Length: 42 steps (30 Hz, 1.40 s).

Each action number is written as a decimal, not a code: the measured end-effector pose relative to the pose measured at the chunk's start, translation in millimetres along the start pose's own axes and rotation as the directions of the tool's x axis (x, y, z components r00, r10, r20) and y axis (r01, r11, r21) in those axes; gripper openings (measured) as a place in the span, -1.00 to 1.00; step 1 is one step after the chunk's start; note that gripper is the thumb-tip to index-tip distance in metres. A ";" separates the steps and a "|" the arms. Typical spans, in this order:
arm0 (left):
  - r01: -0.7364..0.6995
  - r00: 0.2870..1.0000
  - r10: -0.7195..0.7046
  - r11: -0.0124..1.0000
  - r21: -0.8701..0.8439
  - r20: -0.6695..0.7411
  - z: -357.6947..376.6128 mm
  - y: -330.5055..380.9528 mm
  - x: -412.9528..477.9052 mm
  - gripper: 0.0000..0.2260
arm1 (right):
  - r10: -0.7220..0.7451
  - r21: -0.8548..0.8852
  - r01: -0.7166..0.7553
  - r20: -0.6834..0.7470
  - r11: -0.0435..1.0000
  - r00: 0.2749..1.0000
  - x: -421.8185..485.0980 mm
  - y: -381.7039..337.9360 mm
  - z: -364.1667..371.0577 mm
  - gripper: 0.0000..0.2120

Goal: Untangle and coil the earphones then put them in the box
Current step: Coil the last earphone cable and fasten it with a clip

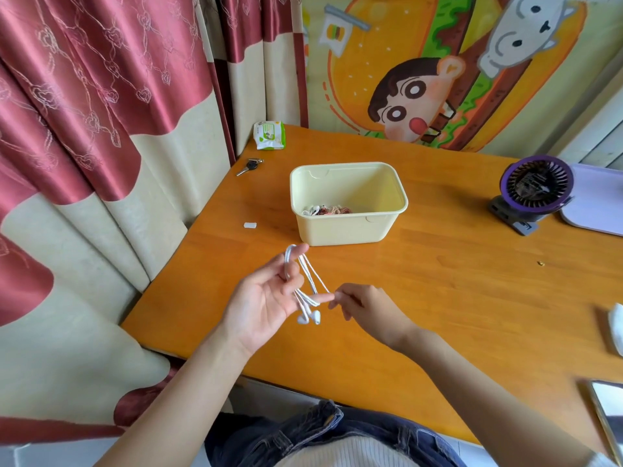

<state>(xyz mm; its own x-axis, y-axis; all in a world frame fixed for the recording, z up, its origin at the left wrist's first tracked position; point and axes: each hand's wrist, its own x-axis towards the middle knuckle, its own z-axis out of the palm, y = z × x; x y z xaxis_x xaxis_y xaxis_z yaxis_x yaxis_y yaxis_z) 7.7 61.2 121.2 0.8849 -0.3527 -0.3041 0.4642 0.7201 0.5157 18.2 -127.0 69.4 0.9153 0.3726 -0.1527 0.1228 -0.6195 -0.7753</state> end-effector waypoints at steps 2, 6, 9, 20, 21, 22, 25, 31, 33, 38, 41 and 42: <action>-0.048 0.999 0.048 0.999 0.002 -0.014 0.7 4.2 2.1 -0.68 | -0.001 -0.010 0.001 0.080 1.000 0.997 -6.0 0.1 7.2 -0.75; -0.123 0.991 0.129 0.982 0.144 -0.029 -5.3 7.0 8.7 -0.67 | -0.048 -0.042 0.055 0.147 0.998 0.988 -12.0 -3.7 15.2 -0.75; -0.136 0.983 0.177 0.881 0.453 -0.049 -16.5 5.9 13.2 -0.70 | -0.089 -0.070 0.103 0.178 0.992 0.980 -15.4 -7.6 15.5 -0.74; 0.017 1.000 0.024 0.065 0.998 -0.019 -43.7 -16.9 8.3 -0.74 | -0.164 -0.158 0.186 0.139 0.970 0.977 -11.7 -17.2 4.4 -0.77; 0.027 1.000 -0.016 0.112 0.993 -0.025 -42.8 -19.4 6.7 -0.72 | -0.160 -0.155 0.174 0.102 0.972 0.982 -9.1 -15.9 2.0 -0.77; 0.039 0.998 -0.055 0.174 0.984 -0.030 -41.2 -20.6 4.9 -0.71 | -0.148 -0.145 0.155 0.061 0.977 0.987 -6.1 -13.7 0.2 -0.78; 0.087 0.985 -0.170 0.391 0.916 -0.021 -35.6 -21.7 0.5 -0.70 | -0.080 -0.090 0.076 -0.038 0.993 0.996 1.5 -2.8 -1.4 -0.79; 0.126 0.990 -0.139 0.819 0.560 -0.019 -27.6 -23.5 0.7 -0.61 | -0.136 -0.029 0.134 -0.085 0.991 0.987 -4.0 -0.6 15.2 -0.79; 0.134 0.991 -0.123 0.879 0.458 -0.054 -29.6 -23.7 1.8 -0.69 | -0.179 -0.046 0.175 -0.095 0.983 0.979 -5.2 -1.6 21.3 -0.79; 0.142 0.990 -0.122 0.873 0.467 -0.075 -33.5 -21.8 2.0 -0.73 | -0.136 0.080 0.149 -0.145 0.986 0.980 -5.9 -8.2 25.1 -0.67; 0.173 0.985 -0.142 0.854 0.490 -0.102 -35.2 -22.4 1.4 -0.74 | -0.139 0.106 0.145 -0.063 0.984 0.988 -5.6 -12.6 24.5 -0.60; 0.182 0.983 -0.147 0.850 0.494 -0.108 -36.3 -23.4 1.4 -0.74 | -0.151 0.098 0.154 -0.037 0.983 0.988 -4.9 -13.0 25.5 -0.66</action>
<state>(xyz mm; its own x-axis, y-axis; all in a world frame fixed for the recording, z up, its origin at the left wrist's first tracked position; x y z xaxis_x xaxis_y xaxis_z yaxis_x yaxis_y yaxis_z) -3.3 65.5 79.6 0.7977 -0.3880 -0.4617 0.5739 0.2533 0.7787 2.4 -103.2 64.6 0.8998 0.4362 -0.0115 0.2238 -0.4840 -0.8459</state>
